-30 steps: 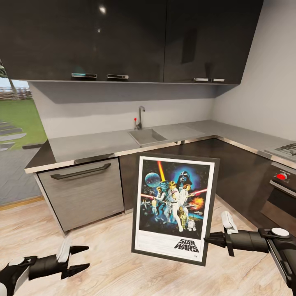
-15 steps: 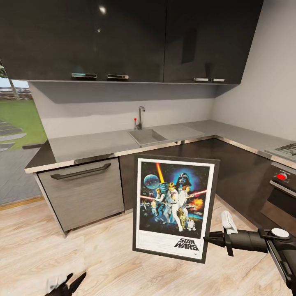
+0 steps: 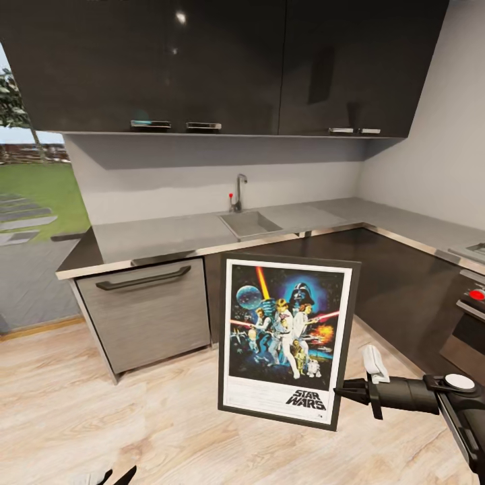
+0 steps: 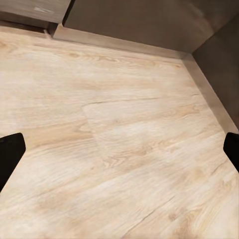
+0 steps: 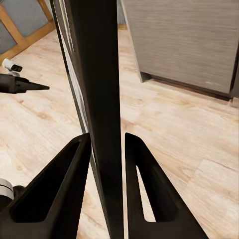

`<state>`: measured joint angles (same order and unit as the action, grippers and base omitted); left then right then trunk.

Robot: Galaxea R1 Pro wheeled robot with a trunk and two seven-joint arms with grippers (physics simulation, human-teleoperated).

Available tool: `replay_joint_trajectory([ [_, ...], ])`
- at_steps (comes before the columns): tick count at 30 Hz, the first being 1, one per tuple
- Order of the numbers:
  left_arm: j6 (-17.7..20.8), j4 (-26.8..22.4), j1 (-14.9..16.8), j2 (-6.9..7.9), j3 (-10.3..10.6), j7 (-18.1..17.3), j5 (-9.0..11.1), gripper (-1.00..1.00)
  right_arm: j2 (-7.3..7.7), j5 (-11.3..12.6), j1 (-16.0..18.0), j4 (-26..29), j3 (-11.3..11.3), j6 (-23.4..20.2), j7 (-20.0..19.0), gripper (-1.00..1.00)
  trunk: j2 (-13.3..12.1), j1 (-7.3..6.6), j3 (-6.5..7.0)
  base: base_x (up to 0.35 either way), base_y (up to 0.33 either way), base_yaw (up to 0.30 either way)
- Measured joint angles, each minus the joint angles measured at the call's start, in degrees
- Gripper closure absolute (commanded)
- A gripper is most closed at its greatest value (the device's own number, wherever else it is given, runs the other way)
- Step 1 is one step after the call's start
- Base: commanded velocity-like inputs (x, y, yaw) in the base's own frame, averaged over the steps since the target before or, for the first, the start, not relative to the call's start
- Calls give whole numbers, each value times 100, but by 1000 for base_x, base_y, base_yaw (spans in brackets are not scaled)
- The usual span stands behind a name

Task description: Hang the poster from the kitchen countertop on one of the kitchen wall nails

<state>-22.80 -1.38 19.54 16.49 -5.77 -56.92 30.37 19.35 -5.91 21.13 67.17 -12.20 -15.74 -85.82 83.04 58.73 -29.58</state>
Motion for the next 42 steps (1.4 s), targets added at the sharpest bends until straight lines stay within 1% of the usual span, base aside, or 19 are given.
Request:
replay_joint_trajectory([
  [1, 1, 0, -1, -1, 1, 1, 0, -100, 0, 1, 0, 0, -2, -2, 0, 100, 0, 0, 0, -2, 0, 17],
  [7, 3, 0, -6, -49, 2, 8, 0, -100, 1, 4, 0, 1, -31, -13, -1, 100, -239, -131, 107, -1, 0, 7],
  [9, 3, 0, -7, -66, -1, 9, 1, -100, 1, 4, -2, 1, -105, -15, -1, 100, -319, -175, 143, 0, 0, 2],
  [11, 3, 0, -7, -83, 1, 12, 1, -100, -4, 5, -7, -3, -254, -17, -2, 100, -400, -219, 179, 0, 0, 0],
  [13, 3, 0, -7, -92, -1, 13, 1, -100, -3, 5, -8, -4, -285, -17, -2, 100, -480, -263, 215, 0, 0, 0],
  [29, 4, 0, -7, -108, -3, 14, 1, -100, -1, 5, -9, -1, -350, -30, 2, 100, -1122, -615, 502, 0, 0, 0],
  [31, 4, 0, -7, -109, -3, 14, 1, -100, 0, 7, -9, -1, -479, -36, -1, 100, -1202, -659, 538, 0, 0, 0],
  [32, 4, 0, -7, -108, -4, 12, 1, -100, 0, 9, -9, -4, -583, -42, -4, 100, -1242, -681, 556, 0, 0, 0],
  [36, 4, 0, -7, -109, -3, 7, 1, -100, 1, 13, -9, -5, -729, -43, -8, 100, -1403, -768, 628, 0, 0, 0],
  [42, 4, 0, -7, -108, -3, 5, 1, -100, -5, 21, -28, 4, -781, -17, -17, 100, -1644, -900, 736, 0, 0, 0],
])
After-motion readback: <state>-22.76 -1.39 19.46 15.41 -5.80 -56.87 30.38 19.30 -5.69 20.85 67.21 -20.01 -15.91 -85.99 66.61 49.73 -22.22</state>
